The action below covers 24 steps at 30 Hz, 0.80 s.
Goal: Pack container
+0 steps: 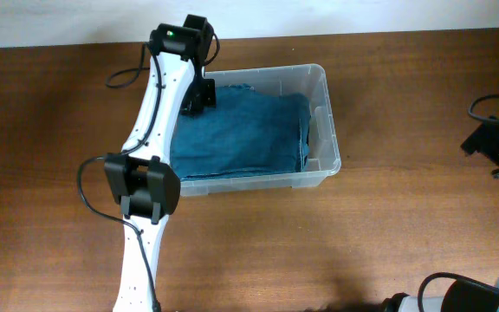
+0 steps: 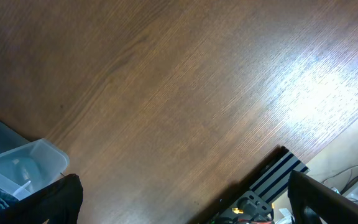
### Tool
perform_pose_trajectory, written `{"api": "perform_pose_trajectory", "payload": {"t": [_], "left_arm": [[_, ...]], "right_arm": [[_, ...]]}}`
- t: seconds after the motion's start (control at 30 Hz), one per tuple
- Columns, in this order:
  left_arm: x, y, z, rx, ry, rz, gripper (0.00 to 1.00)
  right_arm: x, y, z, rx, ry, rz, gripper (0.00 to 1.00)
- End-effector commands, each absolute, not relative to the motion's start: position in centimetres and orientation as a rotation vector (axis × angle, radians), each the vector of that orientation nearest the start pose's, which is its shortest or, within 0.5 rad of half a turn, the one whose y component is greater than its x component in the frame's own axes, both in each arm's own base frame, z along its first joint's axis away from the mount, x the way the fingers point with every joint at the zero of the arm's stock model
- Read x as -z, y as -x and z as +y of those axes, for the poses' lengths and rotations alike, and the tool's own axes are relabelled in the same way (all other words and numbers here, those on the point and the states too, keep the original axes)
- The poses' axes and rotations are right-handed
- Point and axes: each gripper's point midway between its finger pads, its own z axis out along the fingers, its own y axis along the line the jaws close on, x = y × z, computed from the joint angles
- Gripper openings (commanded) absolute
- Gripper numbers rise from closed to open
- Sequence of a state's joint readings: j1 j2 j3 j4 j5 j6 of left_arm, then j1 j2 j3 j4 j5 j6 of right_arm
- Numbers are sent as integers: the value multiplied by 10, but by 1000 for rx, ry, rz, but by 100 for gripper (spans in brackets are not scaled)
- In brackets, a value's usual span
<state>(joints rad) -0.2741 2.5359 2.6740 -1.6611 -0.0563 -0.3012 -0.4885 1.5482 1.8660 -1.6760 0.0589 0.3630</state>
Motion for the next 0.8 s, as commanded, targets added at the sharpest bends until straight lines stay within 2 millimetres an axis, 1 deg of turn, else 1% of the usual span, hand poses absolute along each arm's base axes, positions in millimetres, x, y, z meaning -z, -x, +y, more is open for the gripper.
{"api": "perform_pose_trajectory", "payload": {"t": [0.0,0.07,0.13,0.2,0.23,0.3,0.37,0.47,0.6,0.67,0.77], "left_arm": [[-180,-469,-131,58,10,2926,1],[-200,-463,-142,151,-8,2896,1],[-215,-455,-157,272,-36,2881,1],[-223,-448,-173,386,-66,2880,1],[-228,-441,-189,470,-118,2877,1],[-229,-435,-201,500,-192,2875,1],[-225,-421,-221,499,-288,2895,1],[-218,-398,-238,485,-407,2935,1],[-205,-368,-240,431,-474,3022,1],[-191,-348,-240,403,-507,3096,1],[-169,-325,-241,356,-553,3195,1]], "right_arm": [[-272,-241,-141,109,-1230,2655,98],[-272,-241,-141,109,-1230,2654,98],[-272,-241,-141,108,-1230,2654,98],[-272,-241,-141,108,-1230,2654,98],[-272,-241,-141,109,-1230,2655,98],[-272,-241,-141,108,-1230,2655,99],[-272,-241,-141,108,-1230,2655,98],[-272,-241,-141,108,-1230,2654,98],[-272,-241,-141,109,-1230,2655,99],[-272,-241,-141,108,-1230,2655,98],[-272,-241,-141,108,-1230,2654,98]]}}
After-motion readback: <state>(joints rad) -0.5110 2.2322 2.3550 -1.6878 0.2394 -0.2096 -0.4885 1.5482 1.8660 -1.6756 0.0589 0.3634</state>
